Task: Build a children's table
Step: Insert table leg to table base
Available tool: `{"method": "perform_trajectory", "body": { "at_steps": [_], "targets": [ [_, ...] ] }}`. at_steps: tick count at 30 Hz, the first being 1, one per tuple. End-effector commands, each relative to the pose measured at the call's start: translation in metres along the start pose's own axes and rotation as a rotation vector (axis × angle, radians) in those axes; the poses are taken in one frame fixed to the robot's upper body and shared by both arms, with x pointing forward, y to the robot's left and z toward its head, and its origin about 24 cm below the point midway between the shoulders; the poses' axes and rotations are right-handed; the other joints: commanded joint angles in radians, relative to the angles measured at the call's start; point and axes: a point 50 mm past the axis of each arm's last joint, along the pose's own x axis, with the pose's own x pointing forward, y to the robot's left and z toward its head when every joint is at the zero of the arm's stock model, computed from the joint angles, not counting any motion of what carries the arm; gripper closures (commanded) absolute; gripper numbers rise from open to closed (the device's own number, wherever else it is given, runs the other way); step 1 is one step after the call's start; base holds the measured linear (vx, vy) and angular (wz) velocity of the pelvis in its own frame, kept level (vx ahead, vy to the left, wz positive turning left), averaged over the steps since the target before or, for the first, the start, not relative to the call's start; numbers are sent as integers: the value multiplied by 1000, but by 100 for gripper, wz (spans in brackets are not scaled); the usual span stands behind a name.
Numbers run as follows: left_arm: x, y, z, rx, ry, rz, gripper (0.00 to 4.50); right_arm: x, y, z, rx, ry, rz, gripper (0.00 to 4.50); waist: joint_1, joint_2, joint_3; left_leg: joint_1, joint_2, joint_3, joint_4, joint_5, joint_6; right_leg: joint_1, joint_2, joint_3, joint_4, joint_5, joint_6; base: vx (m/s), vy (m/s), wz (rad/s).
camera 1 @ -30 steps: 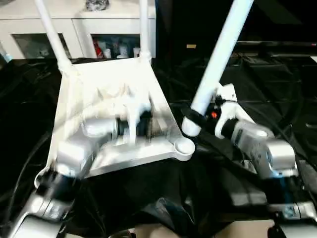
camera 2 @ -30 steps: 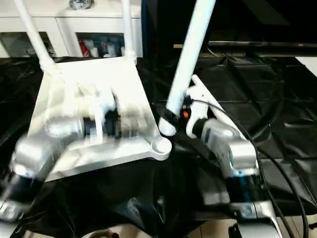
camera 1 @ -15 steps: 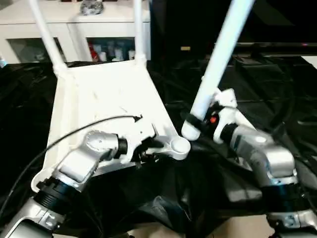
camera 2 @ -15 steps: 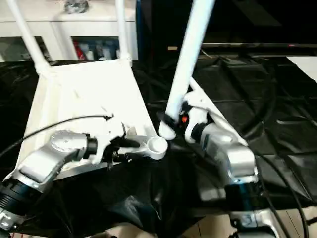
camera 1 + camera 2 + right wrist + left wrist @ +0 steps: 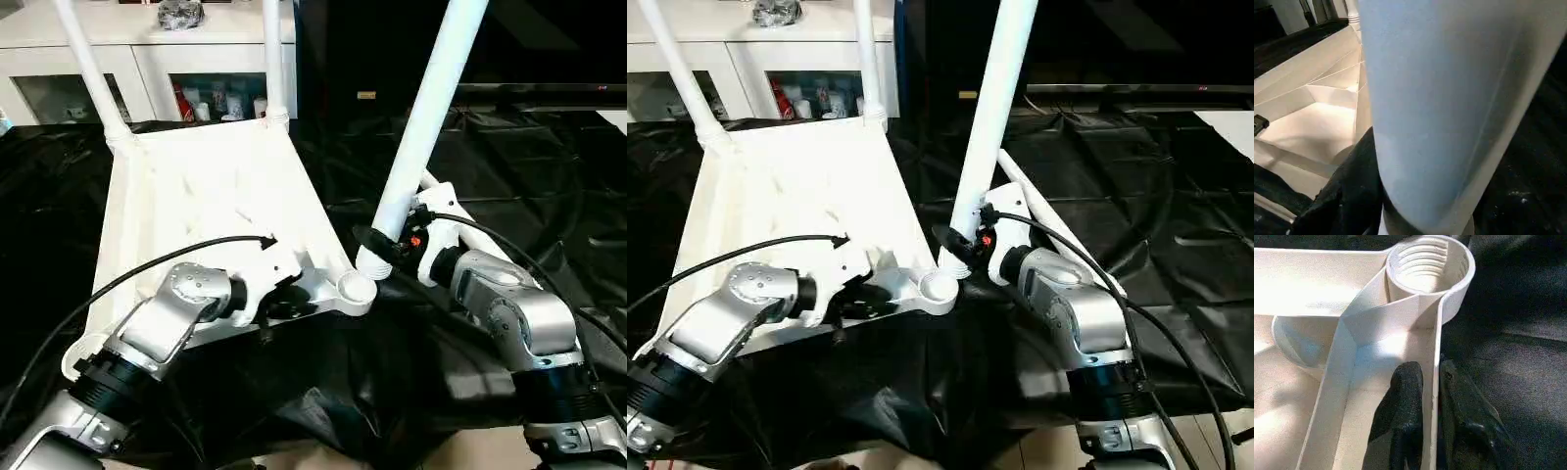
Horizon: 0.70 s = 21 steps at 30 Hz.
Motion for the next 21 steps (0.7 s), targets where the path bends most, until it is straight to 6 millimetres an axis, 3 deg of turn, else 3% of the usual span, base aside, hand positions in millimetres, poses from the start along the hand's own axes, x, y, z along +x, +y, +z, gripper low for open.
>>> {"method": "perform_trajectory", "body": {
  "at_steps": [1,7,10,14,21],
  "targets": [
    [-6,3,-4,-5,23,16,412,0,3,5,-23,-22,11,259,-1,3,-68,11,8,-1,-78,-284,-30,49,-43,43,-84,-354,-134,0,0,0],
    [-7,3,-5,-17,26,9,450,0,4,5,-22,-17,21,259,-2,4,-68,12,8,-3,-79,-292,-31,47,-43,43,-88,-383,-119,0,0,0],
    [-7,1,-8,-37,36,-9,450,0,7,1,-18,23,70,259,-4,4,-70,7,9,-3,-79,-260,-28,51,-41,44,-80,-317,-136,0,0,0],
    [-4,1,-6,-95,6,-2,450,0,10,-2,-15,72,114,259,-5,5,-70,9,9,0,-76,-253,-24,52,-40,46,-76,-273,-162,0,0,0],
    [3,-1,3,-92,-32,-4,450,9,7,-7,-12,133,138,259,-7,-1,-68,9,7,1,-76,-263,-21,51,-41,46,-82,-327,-150,0,0,0]
  ]
}}
